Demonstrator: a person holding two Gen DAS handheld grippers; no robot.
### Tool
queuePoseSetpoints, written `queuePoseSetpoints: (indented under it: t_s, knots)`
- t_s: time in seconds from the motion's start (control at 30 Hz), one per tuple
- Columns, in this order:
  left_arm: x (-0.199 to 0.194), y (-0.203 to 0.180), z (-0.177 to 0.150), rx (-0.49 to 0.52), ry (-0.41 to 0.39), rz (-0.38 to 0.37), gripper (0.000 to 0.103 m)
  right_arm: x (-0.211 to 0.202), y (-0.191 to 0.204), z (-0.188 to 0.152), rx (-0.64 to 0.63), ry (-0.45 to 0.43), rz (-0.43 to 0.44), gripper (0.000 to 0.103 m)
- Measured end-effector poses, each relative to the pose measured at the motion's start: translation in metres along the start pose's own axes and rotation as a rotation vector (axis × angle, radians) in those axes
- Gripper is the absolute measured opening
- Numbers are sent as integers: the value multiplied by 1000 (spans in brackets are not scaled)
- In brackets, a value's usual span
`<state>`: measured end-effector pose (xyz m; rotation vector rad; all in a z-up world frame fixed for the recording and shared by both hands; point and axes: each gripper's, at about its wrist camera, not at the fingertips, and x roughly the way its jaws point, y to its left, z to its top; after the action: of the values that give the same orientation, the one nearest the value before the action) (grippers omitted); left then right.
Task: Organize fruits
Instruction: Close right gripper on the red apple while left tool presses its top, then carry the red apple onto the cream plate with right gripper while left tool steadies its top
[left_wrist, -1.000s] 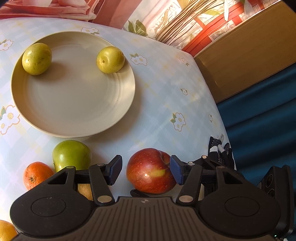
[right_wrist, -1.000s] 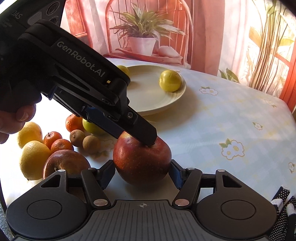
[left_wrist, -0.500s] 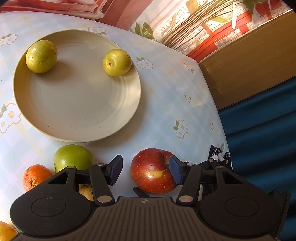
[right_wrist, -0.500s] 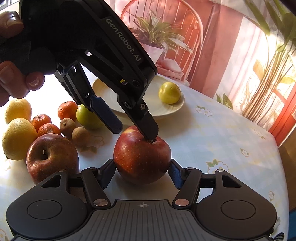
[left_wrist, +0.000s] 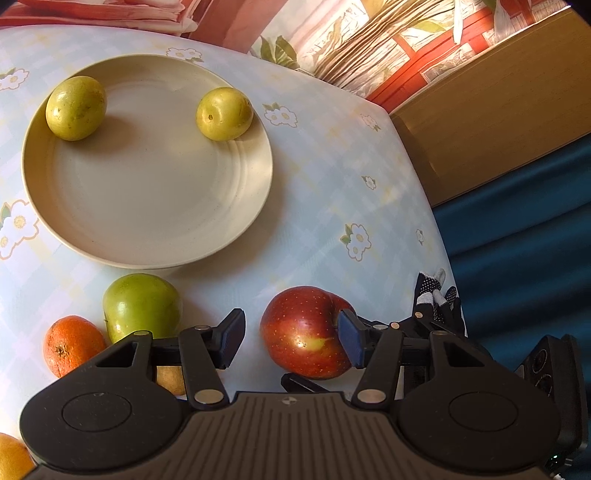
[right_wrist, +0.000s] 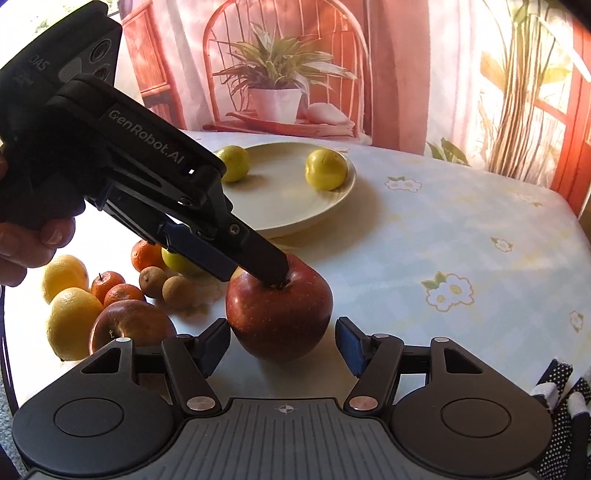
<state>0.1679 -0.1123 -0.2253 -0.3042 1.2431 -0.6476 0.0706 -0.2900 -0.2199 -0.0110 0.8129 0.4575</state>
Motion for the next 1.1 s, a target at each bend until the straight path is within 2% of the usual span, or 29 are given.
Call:
queuePoseSetpoints:
  t_s: [0.17, 0.43, 1.1]
  knots:
    - [6, -2, 0, 2, 13, -21, 52, 3, 2, 0, -12, 1, -16, 57]
    - [8, -7, 2, 31, 18, -25, 48, 4, 3, 1, -19, 7, -20, 57]
    - [3, -2, 2, 30, 3, -31, 46, 1, 4, -5, -44, -13, -29, 53]
